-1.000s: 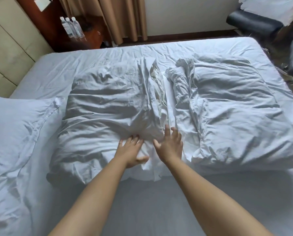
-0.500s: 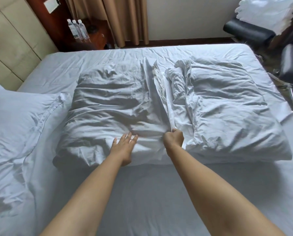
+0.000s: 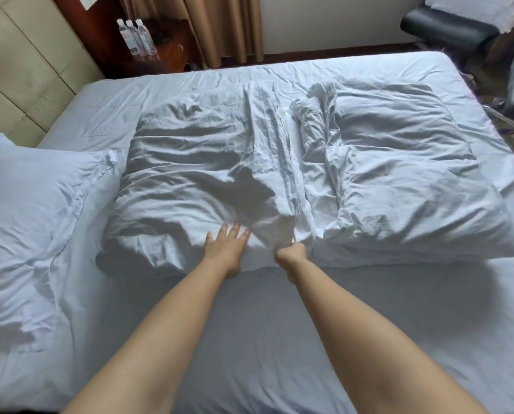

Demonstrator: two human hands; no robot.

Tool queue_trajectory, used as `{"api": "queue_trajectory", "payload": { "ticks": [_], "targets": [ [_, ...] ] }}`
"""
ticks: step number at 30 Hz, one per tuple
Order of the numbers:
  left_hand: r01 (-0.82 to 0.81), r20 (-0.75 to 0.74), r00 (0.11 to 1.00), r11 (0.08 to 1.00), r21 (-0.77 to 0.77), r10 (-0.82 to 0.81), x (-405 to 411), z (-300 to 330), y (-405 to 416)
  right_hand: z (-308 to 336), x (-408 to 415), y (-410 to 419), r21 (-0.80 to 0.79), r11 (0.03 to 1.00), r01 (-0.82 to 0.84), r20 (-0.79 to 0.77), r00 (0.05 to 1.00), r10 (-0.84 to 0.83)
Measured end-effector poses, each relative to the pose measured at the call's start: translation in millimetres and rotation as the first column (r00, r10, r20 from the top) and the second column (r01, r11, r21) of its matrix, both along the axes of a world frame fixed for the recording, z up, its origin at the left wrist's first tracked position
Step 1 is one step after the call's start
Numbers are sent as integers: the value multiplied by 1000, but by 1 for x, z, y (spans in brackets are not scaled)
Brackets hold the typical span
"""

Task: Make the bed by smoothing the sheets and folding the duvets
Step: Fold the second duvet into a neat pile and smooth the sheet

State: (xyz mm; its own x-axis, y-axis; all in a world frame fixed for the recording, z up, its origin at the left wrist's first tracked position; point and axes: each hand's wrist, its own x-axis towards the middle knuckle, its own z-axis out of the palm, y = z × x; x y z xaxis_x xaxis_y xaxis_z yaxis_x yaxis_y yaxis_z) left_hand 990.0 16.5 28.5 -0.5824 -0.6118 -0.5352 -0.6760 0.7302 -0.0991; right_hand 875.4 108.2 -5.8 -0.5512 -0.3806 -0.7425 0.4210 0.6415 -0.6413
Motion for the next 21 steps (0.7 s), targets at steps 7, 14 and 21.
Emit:
{"api": "queue_trajectory", "payload": {
  "ticks": [7,14,21],
  "targets": [
    [20,-90,996,999,-31,-23,-5,20,-7,49,-31,10,-136,985,102,-305,942,-140],
    [44,57,997,995,86,-49,5,20,6,41,-16,34,285,792,-540,-183,781,598],
    [35,40,999,999,24,-36,25,28,-5,61,-9,9,368,813,-451,-529,618,582]
  ]
}}
